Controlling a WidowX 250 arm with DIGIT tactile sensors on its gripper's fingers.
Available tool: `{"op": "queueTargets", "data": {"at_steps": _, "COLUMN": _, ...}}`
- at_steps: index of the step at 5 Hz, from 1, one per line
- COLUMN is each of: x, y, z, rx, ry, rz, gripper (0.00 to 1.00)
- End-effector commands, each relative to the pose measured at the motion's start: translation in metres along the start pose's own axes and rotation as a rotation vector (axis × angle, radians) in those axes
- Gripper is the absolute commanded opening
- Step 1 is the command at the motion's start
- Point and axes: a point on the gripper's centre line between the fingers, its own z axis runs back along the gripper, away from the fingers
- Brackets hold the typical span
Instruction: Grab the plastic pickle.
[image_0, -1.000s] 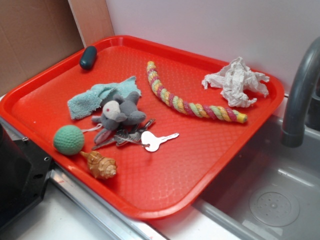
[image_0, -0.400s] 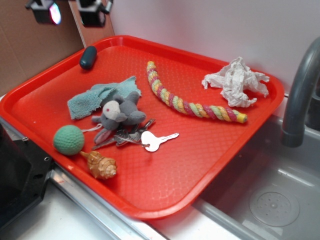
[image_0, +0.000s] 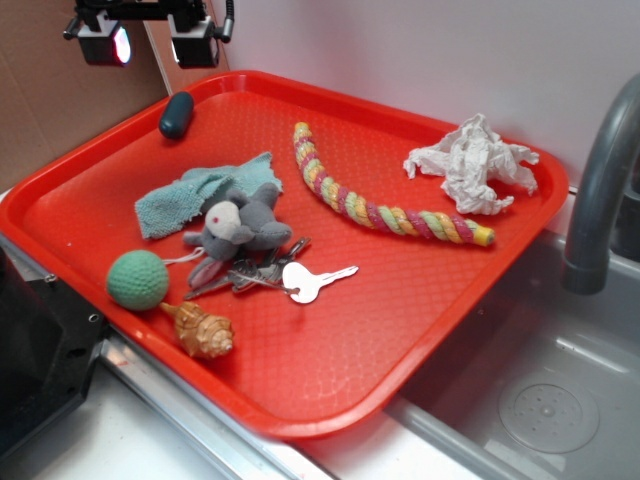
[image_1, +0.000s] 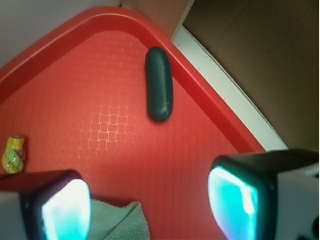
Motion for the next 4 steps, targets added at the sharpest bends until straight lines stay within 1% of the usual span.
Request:
{"op": "queueTargets", "data": {"at_steps": 1, "x": 0.029, "y": 0.032, "z": -0.028, "rx": 0.029, "ry": -0.065, "rz": 0.184, "gripper": 1.00}}
{"op": "queueTargets", "data": {"at_steps": 2, "x": 0.033, "y": 0.046, "z": -0.042, "rx": 0.031, "ry": -0.081, "rz": 0.295, "gripper": 1.00}}
{"op": "queueTargets", "data": {"at_steps": 3, "x": 0.038, "y": 0.045, "z": -0.065, "rx": 0.019, "ry": -0.096, "rz": 0.323, "gripper": 1.00}}
{"op": "queueTargets", "data": {"at_steps": 4, "x": 0.044, "y": 0.040, "z": -0.088, "rx": -0.083, "ry": -0.054, "rz": 0.295, "gripper": 1.00}}
